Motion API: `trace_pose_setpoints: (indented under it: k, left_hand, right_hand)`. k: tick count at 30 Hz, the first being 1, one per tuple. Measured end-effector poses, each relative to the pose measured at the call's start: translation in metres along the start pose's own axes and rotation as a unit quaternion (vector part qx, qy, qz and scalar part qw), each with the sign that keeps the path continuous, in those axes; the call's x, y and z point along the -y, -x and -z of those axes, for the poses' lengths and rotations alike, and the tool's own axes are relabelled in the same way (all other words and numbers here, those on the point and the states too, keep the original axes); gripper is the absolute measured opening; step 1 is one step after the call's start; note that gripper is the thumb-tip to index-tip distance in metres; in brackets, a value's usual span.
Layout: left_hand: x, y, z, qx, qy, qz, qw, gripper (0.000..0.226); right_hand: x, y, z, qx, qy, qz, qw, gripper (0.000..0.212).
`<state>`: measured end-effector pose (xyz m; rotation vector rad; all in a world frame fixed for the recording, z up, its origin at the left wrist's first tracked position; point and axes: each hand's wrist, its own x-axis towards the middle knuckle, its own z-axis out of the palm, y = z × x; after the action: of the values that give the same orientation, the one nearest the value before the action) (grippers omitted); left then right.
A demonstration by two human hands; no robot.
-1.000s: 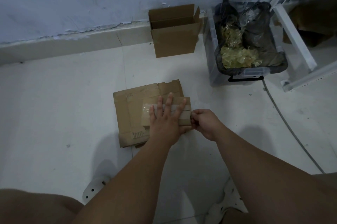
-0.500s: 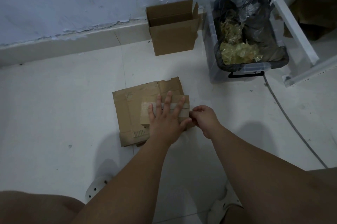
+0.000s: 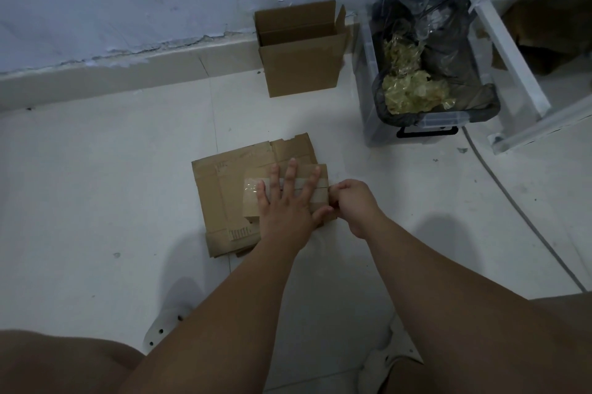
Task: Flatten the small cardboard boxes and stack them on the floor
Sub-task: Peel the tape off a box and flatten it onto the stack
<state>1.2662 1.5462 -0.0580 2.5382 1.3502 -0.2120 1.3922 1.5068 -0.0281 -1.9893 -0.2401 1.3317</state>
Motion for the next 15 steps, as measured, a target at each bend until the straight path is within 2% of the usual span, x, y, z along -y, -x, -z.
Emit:
trace_pose_setpoints:
  k: [5, 8, 11, 15]
  left_hand:
    - [-0.002, 0.000, 0.000, 0.007, 0.017, 0.007, 1.000, 0.074]
    - [-0.002, 0.000, 0.002, 0.009, 0.019, 0.010, 1.000, 0.074]
    - [-0.004, 0.001, 0.002, 0.009, 0.020, 0.008, 1.000, 0.073]
    - [-0.006, 0.002, 0.002, 0.006, 0.018, 0.005, 1.000, 0.070]
  right_hand:
    - [0.013, 0.001, 0.004, -0.010, 0.027, -0.016, 0.999, 0.017]
    - [0.022, 0.004, 0.005, -0.049, 0.101, 0.009, 0.994, 0.008]
    - [0.028, 0.007, 0.004, -0.070, 0.158, 0.019, 0.985, 0.015]
    - [0.034, 0.013, 0.002, -0.085, 0.268, 0.037, 0.959, 0.015]
